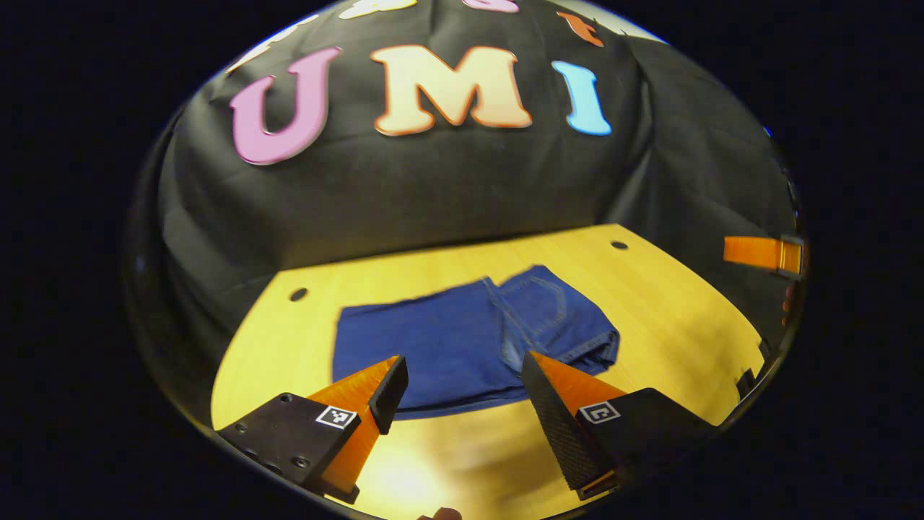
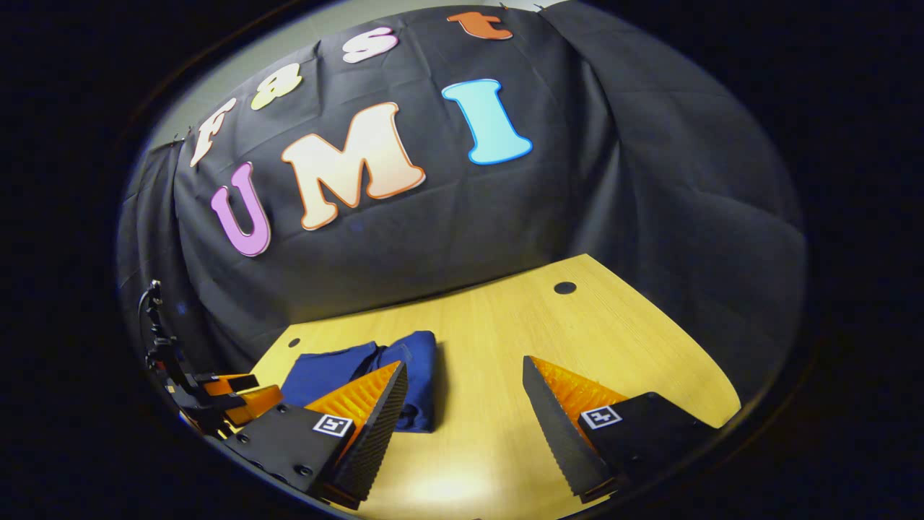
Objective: Grasp the waist and the cuffs of the jeans and fold them to make the two legs overlap; first hold the waist and fold one-third of the jeans toward the cuffs, then hold the cuffs and fold the remaining one-third in the same direction to finish folding.
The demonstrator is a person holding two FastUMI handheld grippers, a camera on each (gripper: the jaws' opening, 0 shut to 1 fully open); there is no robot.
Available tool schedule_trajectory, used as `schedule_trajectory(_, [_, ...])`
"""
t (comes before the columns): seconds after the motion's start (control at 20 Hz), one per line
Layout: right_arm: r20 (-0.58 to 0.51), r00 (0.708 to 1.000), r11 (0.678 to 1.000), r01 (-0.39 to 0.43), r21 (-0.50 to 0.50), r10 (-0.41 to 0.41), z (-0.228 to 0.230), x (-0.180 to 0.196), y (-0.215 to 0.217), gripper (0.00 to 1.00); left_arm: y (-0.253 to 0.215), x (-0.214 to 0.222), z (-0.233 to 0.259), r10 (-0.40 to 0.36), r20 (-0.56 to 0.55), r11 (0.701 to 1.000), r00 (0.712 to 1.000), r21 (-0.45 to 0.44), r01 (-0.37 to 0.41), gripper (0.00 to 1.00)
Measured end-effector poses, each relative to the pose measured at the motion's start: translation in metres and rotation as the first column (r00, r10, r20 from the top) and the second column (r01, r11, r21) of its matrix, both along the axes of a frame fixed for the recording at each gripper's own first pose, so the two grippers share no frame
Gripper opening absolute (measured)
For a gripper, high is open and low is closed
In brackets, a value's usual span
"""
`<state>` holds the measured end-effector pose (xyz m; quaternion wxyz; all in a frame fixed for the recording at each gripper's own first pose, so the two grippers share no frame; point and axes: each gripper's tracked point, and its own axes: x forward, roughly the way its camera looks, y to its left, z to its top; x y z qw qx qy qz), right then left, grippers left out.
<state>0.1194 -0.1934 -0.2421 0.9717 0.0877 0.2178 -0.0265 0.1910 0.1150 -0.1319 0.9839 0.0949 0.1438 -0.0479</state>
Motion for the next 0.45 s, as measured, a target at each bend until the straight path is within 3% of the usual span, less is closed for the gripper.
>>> schedule_trajectory(0.1, [0.033, 0.999, 1.000, 0.010, -0.007, -0.010, 0.011, -0.006, 0.020, 0.94, 0.030, -0.012, 0.015, 0.034, 0.023, 0.999, 0.999, -0.038, -0.033, 0.96])
schedule_trajectory(0.15, [0.050, 0.999, 1.000, 0.010, -0.001, -0.010, 0.018, -0.011, 0.032, 0.98, 0.043, -0.019, 0.017, 0.042, 0.025, 0.998, 0.999, -0.038, -0.041, 0.96])
schedule_trajectory(0.45, [0.065, 0.998, 1.000, 0.002, -0.003, -0.001, 0.032, -0.036, 0.086, 0.98, 0.085, -0.041, 0.031, 0.064, 0.065, 0.998, 0.996, 0.005, -0.064, 0.95])
